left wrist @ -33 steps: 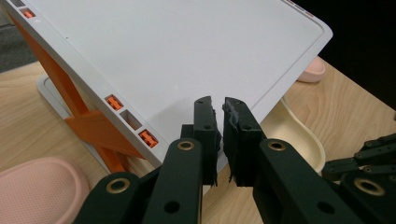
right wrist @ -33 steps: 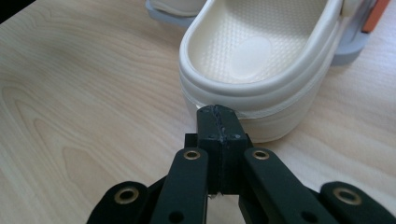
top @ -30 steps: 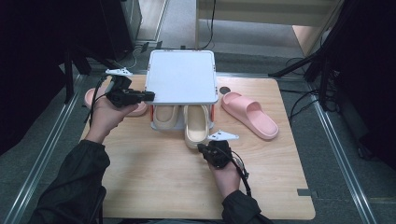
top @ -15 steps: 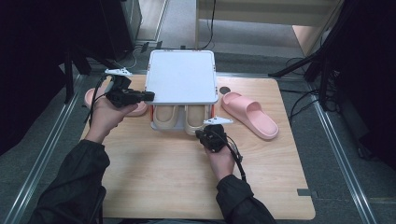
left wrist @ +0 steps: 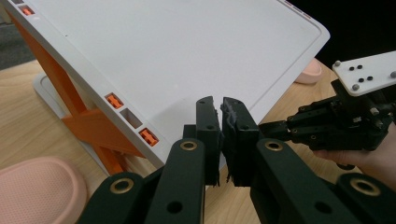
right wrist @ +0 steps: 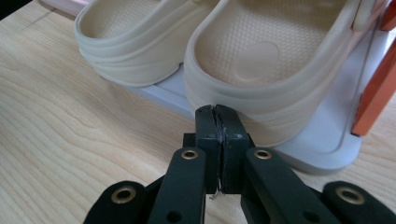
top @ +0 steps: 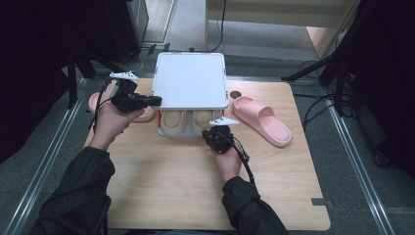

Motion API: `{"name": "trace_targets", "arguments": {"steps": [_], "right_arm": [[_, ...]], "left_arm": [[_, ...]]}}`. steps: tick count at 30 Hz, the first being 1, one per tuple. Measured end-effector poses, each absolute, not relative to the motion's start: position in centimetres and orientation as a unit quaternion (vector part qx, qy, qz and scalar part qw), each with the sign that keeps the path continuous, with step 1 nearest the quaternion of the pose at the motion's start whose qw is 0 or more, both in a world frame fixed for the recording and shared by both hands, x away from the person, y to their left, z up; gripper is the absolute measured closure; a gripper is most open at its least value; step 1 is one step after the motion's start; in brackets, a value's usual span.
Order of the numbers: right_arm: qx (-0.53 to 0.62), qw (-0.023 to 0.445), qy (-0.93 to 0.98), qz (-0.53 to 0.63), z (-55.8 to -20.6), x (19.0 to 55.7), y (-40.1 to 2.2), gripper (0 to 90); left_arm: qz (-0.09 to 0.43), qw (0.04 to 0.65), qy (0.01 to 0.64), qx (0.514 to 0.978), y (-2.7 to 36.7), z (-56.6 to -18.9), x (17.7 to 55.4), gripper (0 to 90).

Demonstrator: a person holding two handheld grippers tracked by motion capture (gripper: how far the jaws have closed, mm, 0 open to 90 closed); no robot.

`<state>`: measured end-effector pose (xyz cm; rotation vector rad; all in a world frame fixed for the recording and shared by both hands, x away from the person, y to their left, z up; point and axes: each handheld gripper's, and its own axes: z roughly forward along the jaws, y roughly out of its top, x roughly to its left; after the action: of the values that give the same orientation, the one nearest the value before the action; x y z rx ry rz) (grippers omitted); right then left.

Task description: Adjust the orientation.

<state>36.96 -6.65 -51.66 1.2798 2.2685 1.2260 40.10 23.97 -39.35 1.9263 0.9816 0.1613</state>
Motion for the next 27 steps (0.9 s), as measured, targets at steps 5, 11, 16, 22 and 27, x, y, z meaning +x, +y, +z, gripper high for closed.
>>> {"name": "trace_targets", "arguments": {"steps": [5,11,16,22,27], "right_arm": [[0.444,0.120,0.782,0.420,-51.5,37.1,-6.7,88.5],[0.429,0.093,0.789,0.430,-50.4,35.4,-8.0,85.9],[0.416,0.069,0.790,0.445,-48.9,33.1,-10.6,80.9],[0.386,0.061,0.802,0.452,-48.1,31.9,-12.1,71.9],[0.381,0.053,0.798,0.464,-47.3,31.4,-13.0,65.0]], "left_arm": [[0.069,0.466,0.399,0.787,24.0,-39.4,40.0,86.9],[0.076,0.469,0.400,0.784,24.0,-39.5,39.9,89.5],[0.073,0.469,0.409,0.780,24.3,-39.3,39.7,84.9],[0.073,0.474,0.418,0.771,25.1,-39.0,38.7,71.7],[0.071,0.478,0.429,0.763,26.2,-38.6,37.7,65.3]]}}
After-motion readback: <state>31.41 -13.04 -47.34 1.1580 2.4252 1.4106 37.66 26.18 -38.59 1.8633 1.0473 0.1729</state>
